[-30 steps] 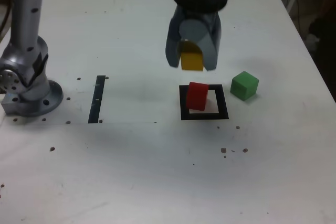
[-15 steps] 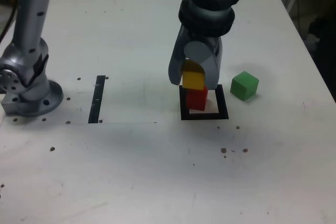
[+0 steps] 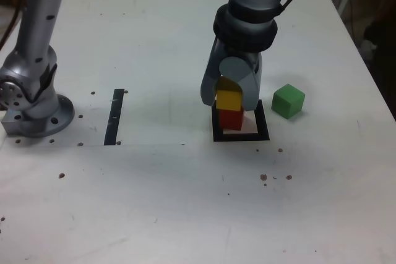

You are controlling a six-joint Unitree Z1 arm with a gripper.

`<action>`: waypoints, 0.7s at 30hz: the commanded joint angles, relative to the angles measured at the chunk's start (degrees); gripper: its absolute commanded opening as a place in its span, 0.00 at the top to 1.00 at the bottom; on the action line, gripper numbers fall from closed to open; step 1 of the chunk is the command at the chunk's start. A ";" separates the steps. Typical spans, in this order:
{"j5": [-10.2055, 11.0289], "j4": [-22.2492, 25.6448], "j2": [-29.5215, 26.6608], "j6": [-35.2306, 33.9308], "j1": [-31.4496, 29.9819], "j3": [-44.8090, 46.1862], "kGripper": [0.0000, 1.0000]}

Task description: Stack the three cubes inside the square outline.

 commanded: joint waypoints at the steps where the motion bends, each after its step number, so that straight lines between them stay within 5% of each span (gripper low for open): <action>1: 0.25 -0.39 0.60 0.10 0.09 0.02 0.85; 21: 1.12 -1.76 2.19 0.07 0.81 0.56 0.78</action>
